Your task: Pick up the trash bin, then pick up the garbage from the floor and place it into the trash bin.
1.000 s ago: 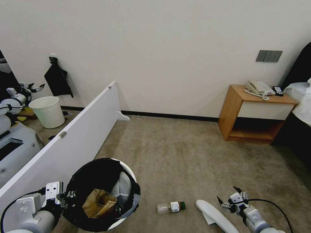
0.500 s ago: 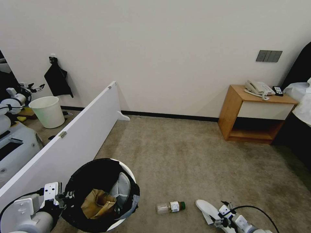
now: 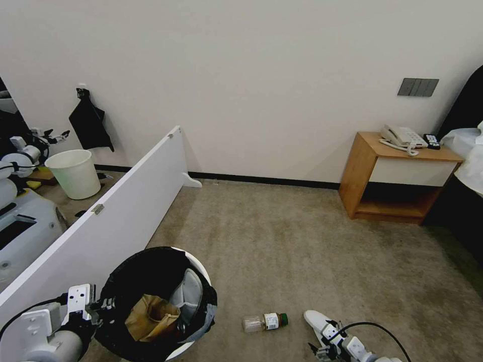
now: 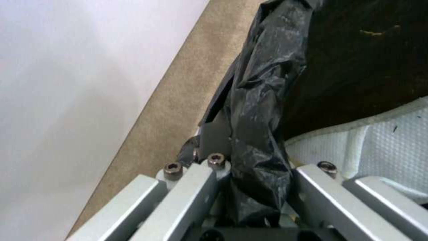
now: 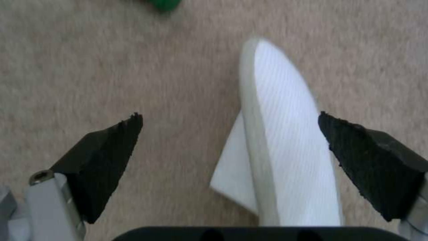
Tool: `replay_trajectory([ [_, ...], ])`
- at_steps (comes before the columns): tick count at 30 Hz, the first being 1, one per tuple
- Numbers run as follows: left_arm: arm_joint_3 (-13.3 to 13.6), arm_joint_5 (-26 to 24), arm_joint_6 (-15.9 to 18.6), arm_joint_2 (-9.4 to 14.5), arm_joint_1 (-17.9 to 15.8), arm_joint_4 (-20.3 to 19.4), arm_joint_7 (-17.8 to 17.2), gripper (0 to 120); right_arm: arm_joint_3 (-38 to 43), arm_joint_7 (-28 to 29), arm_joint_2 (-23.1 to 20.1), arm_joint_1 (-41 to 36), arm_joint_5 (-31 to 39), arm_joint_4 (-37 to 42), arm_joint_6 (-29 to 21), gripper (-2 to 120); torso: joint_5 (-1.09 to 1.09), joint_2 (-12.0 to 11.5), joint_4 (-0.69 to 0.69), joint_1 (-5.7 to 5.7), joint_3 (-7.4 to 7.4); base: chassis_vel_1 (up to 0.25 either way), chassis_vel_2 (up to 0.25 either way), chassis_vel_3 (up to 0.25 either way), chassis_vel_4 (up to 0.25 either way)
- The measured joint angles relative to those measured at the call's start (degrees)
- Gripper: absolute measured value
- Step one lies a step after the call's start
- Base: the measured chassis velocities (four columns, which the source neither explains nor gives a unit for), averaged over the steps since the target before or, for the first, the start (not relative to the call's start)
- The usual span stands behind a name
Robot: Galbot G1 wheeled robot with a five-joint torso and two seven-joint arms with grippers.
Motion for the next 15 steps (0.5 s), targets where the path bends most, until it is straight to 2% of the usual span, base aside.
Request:
replay_trajectory([
  [15, 0.12, 0.0, 0.0, 0.12, -0.48, 0.15, 0.03, 2, 0.74, 2.51, -1.07, -1.24, -1.64, -1.5, -4.75, 100, 0.0, 0.0, 0.0, 0.0, 0.0, 0.0, 0.0, 0.0, 0.0],
])
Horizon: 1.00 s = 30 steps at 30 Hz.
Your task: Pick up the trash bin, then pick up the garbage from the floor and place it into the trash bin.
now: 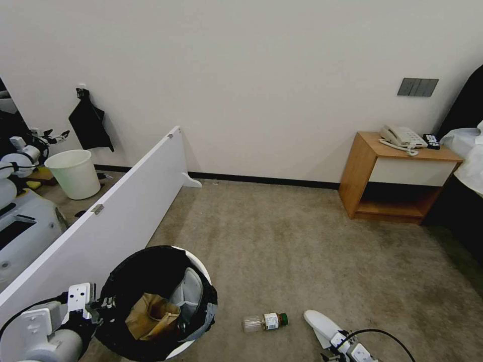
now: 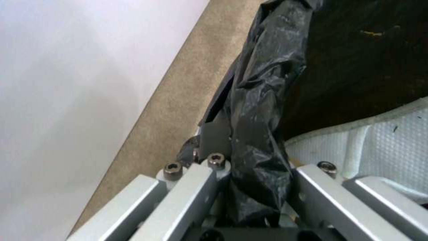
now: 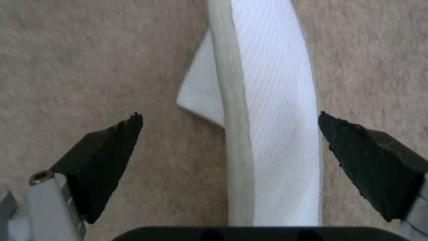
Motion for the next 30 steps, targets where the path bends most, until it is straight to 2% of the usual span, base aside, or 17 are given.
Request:
replay_trajectory([
  [11, 0.0, -0.03, 0.0, 0.07, -0.16, 0.17, 0.03, 2, 0.49, 0.95, 0.17, 0.09, -0.85, -0.8, -2.53, 99, 0.0, 0.0, 0.0, 0.0, 0.0, 0.0, 0.0, 0.0, 0.0],
  [16, 0.04, -0.03, 0.0, 0.07, -0.23, 0.28, 0.03, 2, 0.96, 2.08, 0.55, 0.62, -1.34, -1.47, -3.43, 92, 0.0, 0.0, 0.0, 0.0, 0.0, 0.0, 0.0, 0.0, 0.0],
  [18, 0.04, -0.04, 0.0, 0.11, -0.24, 0.32, 0.03, 2, 1.33, 3.58, 0.61, 0.87, -1.29, -1.51, -4.69, 79, 0.0, 0.0, 0.0, 0.0, 0.0, 0.0, 0.0, 0.0, 0.0],
  [19, 0.04, -0.04, 0.0, 0.11, -0.24, 0.32, 0.03, 2, 1.33, 3.58, 0.61, 0.87, -1.29, -1.51, -4.69, 79, 0.0, 0.0, 0.0, 0.0, 0.0, 0.0, 0.0, 0.0, 0.0],
  [21, 0.04, -0.04, 0.0, 0.11, -0.3, 0.32, 0.03, 2, 1.52, 4.1, 0.55, 0.94, -0.97, -1.47, -5.35, 66, 0.0, 0.0, 0.0, 0.0, 0.0, 0.0, 0.0, 0.0, 0.0],
  [23, 0.04, -0.04, 0.0, 0.11, -0.32, 0.32, 0.03, 2, 1.55, 4.14, 0.53, 0.95, -0.83, -1.43, -5.44, 63, 0.0, 0.0, 0.0, 0.0, 0.0, 0.0, 0.0, 0.0, 0.0],
  [25, 0.08, -0.06, 0.0, 0.11, -0.34, 0.32, 0.03, 2, 1.58, 4.3, 0.59, 0.96, -0.35, -1.26, -5.54, 52, 0.0, 0.0, 0.0, 0.0, 0.0, 0.0, 0.0, 0.0, 0.0],
  [28, 0.08, -0.06, 0.0, 0.11, -0.3, 0.33, 0.03, 2, 1.58, 4.41, 0.69, 0.97, -0.1, -1.13, -5.56, 47, 0.0, 0.0, 0.0, 0.0, 0.0, 0.0, 0.0, 0.0, 0.0],
  [30, 0.07, -0.09, 0.0, 0.11, -0.25, 0.32, 0.03, 2, 1.52, 4.47, 0.76, 1.11, 0.24, -1.0, -5.56, 33, 0.0, 0.0, 0.0, 0.0, 0.0, 0.0, 0.0, 0.0, 0.0],
])
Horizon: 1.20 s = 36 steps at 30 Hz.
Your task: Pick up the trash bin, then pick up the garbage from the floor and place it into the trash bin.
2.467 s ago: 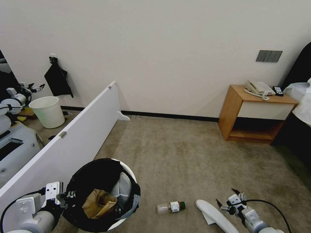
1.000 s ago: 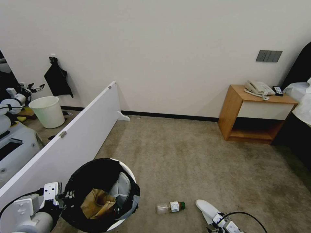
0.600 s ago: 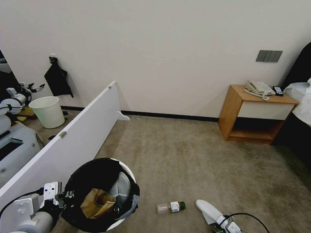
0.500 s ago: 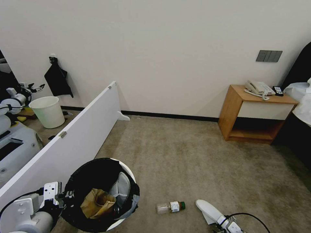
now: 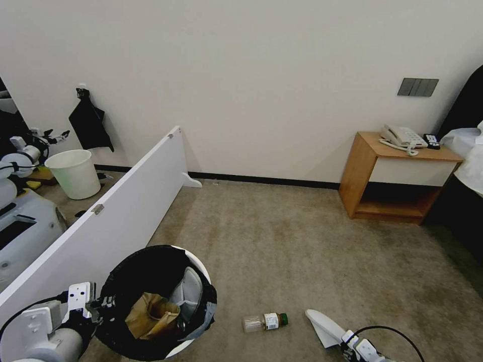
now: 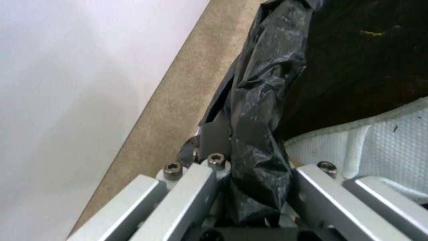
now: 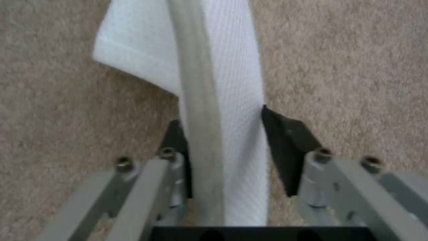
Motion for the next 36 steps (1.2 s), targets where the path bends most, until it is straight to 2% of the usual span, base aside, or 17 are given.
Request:
replay_trajectory([
  [1, 0.0, 0.0, 0.0, 0.0, 0.0, 0.0, 0.0, 2, 0.0, 0.0, 0.0, 0.0, 0.0, 0.0, 0.0, 33, 0.0, 0.0, 0.0, 0.0, 0.0, 0.0, 0.0, 0.0, 0.0],
  [3, -0.03, -0.05, 0.0, 0.04, 0.01, -0.04, 0.0, 2, 0.0, 0.02, 0.05, 0.17, 0.21, 0.05, 0.27, 23, 0.0, 0.0, 0.0, 0.0, 0.0, 0.0, 0.0, 0.0, 0.0],
  [4, -0.03, -0.05, 0.0, 0.04, 0.01, -0.04, 0.0, 2, 0.0, 0.02, 0.05, 0.17, 0.21, 0.05, 0.27, 23, 0.0, 0.0, 0.0, 0.0, 0.0, 0.0, 0.0, 0.0, 0.0],
  [9, -0.04, -0.08, 0.0, 0.1, 0.01, -0.06, -0.01, 2, 0.36, 0.07, 0.27, 0.43, 0.45, 0.28, 1.7, 4, 0.0, 0.0, 0.0, 0.0, 0.0, 0.0, 0.0, 0.0, 0.0],
  [11, -0.03, -0.08, 0.0, 0.12, -0.02, -0.07, -0.01, 2, 0.67, 0.38, 0.29, 0.43, 0.48, 0.57, 1.99, 1, 0.0, 0.0, 0.0, 0.0, 0.0, 0.0, 0.0, 0.0, 0.0],
  [20, 0.05, -0.16, 0.0, 0.26, -0.03, -0.02, -0.01, 2, 1.94, 1.89, 0.73, 0.5, 1.01, 1.68, 3.4, 1, 0.0, 0.0, -0.01, 0.0, 0.0, 0.0, 0.0, 0.0, 0.0],
  [22, 0.29, -0.58, 0.0, 0.56, -0.23, 0.2, -0.02, 2, 3.76, 3.37, 1.37, 1.63, 3.83, 4.95, 6.69, 1, 0.0, 0.0, 0.0, 0.0, 0.0, 0.0, 0.0, 0.0, 0.0],
  [26, 0.46, -1.35, 0.0, 1.1, -0.62, 0.36, -0.02, 2, 5.4, 4.37, 1.76, 2.57, 6.95, 8.33, 7.87, 1, 0.0, 0.0, 0.0, 0.0, 0.0, 0.0, 0.0, 0.0, 0.0],
  [29, 0.68, -2.66, 0.0, 2.24, -1.3, 0.77, -0.11, 2, 7.71, 4.98, 1.79, 4.1, 12.68, 13.42, 11.44, 1, -0.01, 0.0, 0.0, 0.0, 0.0, 0.0, 0.0, 0.0, 0.0],
  [30, 0.68, -2.66, 0.0, 2.24, -1.3, 0.77, -0.11, 2, 7.71, 4.98, 1.79, 4.1, 12.68, 13.42, 11.44, 1, -0.01, 0.0, 0.0, 0.0, 0.0, 0.0, 0.0, 0.0, 0.0],
  [32, 0.81, -3.96, 0.0, 3.11, -1.88, 1.11, -0.25, 2, 8.34, 4.7, 1.42, 5.94, 20.27, 17.07, 15.13, 1, -0.01, 0.0, -0.01, 0.0, 0.0, 0.0, 0.0, 0.0, 0.0],
  [33, 0.81, -3.96, 0.0, 3.11, -1.88, 1.11, -0.25, 2, 8.34, 4.7, 1.42, 5.94, 20.27, 17.07, 15.13, 1, -0.01, 0.0, -0.01, 0.0, 0.0, 0.0, 0.0, 0.0, 0.0],
  [34, 0.94, -4.56, 0.0, 3.63, -2.2, 1.48, -0.34, 2, 7.93, 3.42, 1.09, 7.68, 25.17, 19.1, 18.25, 1, -0.01, 0.0, -0.01, 0.0, 0.0, 0.0, 0.0, 0.0, 0.0],
  [35, 0.94, -4.56, 0.0, 3.63, -2.2, 1.48, -0.34, 2, 7.93, 3.42, 1.09, 7.68, 25.17, 19.1, 18.25, 1, -0.01, 0.0, -0.01, 0.0, 0.0, 0.0, 0.0, 0.0, 0.0],
  [36, 1.06, -5.0, 0.0, 4.03, -2.39, 1.71, -0.4, 2, 7.21, 2.25, 0.87, 9.02, 27.66, 20.2, 20.48, 1, -0.02, 0.0, 0.0, 0.0, 0.0, 0.0, 0.0, 0.0, 0.0],
])
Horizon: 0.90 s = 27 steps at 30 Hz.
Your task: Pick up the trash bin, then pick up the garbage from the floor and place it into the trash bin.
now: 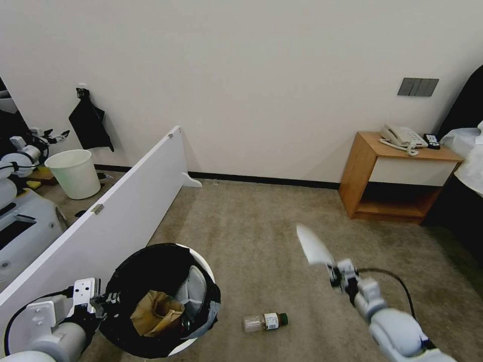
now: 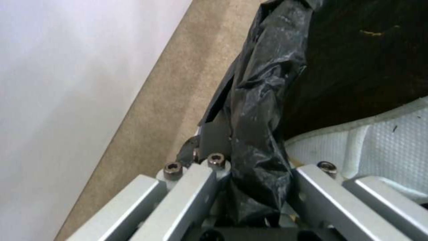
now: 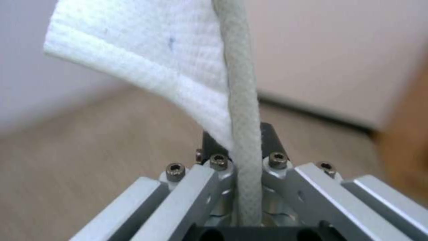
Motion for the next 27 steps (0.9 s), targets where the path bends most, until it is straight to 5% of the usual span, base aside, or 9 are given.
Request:
replay_trajectory([
  [10, 1.05, -2.13, 0.0, 2.49, -1.31, 1.3, -0.47, 2, -10.23, -8.04, 0.09, 12.46, 16.17, 4.25, 7.97, 1, -0.01, 0.0, 0.01, 0.0, 0.0, 0.0, 0.0, 0.0, 0.0],
  [15, 1.43, -2.36, 0.0, 2.94, -1.08, 1.43, -0.58, 2, -20.81, -11.52, 3.54, 24.71, 24.55, 4.41, 11.09, 1, 0.0, 0.0, 0.02, 0.0, 0.0, 0.0, 0.0, 0.0, 0.0],
  [27, 1.49, -2.26, 0.0, 2.96, -0.84, 1.04, -0.72, 2, -32.66, -16.38, 8.85, 31.61, 30.6, 3.63, 13.52, 1, 0.01, -0.01, -0.02, 0.0, 0.0, 0.0, 0.0, 0.0, 0.0],
])
